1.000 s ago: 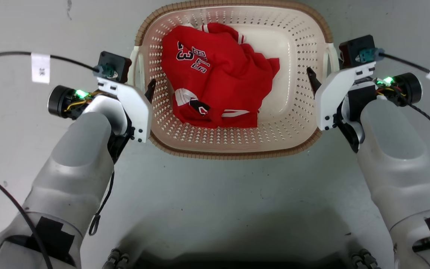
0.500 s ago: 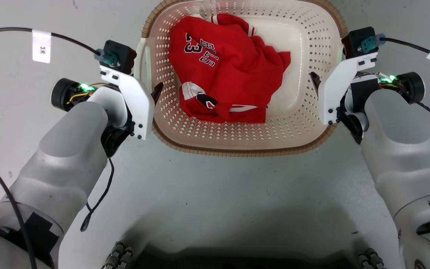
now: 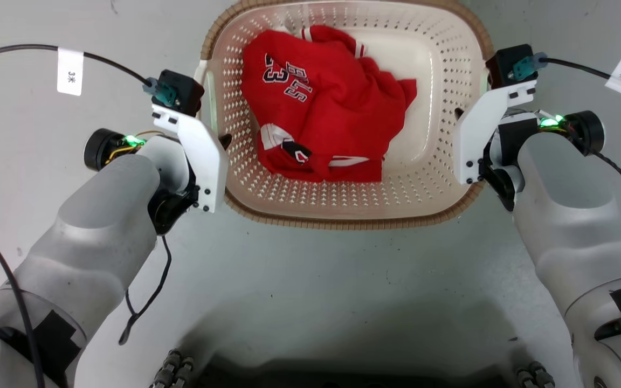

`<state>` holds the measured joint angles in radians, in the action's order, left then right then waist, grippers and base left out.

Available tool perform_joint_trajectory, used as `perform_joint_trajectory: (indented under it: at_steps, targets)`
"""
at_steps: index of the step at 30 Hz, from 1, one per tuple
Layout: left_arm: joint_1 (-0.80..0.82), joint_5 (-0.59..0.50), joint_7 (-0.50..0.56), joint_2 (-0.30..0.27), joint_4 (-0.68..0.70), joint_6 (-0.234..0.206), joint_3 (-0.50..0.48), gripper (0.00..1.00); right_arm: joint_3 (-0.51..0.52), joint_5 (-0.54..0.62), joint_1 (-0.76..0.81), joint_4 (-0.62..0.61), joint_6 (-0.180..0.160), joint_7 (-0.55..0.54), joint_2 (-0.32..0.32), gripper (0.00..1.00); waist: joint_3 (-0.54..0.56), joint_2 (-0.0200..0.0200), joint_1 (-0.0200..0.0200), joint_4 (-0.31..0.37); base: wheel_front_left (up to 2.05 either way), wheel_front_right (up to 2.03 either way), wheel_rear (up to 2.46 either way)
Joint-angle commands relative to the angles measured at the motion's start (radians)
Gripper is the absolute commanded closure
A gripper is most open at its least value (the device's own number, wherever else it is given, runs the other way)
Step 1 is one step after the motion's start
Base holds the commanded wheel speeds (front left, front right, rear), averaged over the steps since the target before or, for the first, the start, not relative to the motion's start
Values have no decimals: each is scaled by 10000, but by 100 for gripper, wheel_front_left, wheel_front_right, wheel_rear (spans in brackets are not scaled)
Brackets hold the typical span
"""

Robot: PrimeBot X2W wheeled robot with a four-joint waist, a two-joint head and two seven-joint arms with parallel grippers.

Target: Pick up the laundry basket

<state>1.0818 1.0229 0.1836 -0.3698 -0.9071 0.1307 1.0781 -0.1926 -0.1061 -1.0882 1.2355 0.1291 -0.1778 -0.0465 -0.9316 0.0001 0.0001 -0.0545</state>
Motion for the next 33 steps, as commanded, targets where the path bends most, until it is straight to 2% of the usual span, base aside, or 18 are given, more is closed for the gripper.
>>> perform_joint_trajectory:
  at_steps: [1,8,14,23,30,33]
  targets:
    - [235,76,-20,-171,66,-8,124,100,-141,44,-22,113,28,-175,-68,100,125,-1,-1,15,0,0,0]
    - [87,800,204,-461,210,-8,691,100,-506,-143,189,310,30,-1064,-76,100,923,-1,-1,142,0,0,0]
    - [-223,1650,625,-815,555,-8,1217,100,-1150,-754,565,342,30,-2080,-85,100,2283,-1,-1,292,0,0,0]
    - [-1055,2647,1717,-1401,1175,-8,1727,100,-2521,-1897,1587,-39,36,-3785,-93,100,4655,-1,-1,509,0,0,0]
    - [-1828,2988,2537,-1675,1430,-8,1918,100,-3327,-3096,2301,-548,73,-5021,-90,100,6095,-1,-1,596,0,0,0]
    - [-2176,3507,3109,-1680,1192,-12,1925,100,-3515,-3434,2484,-558,71,-5371,-113,100,6627,-1,-1,591,0,0,0]
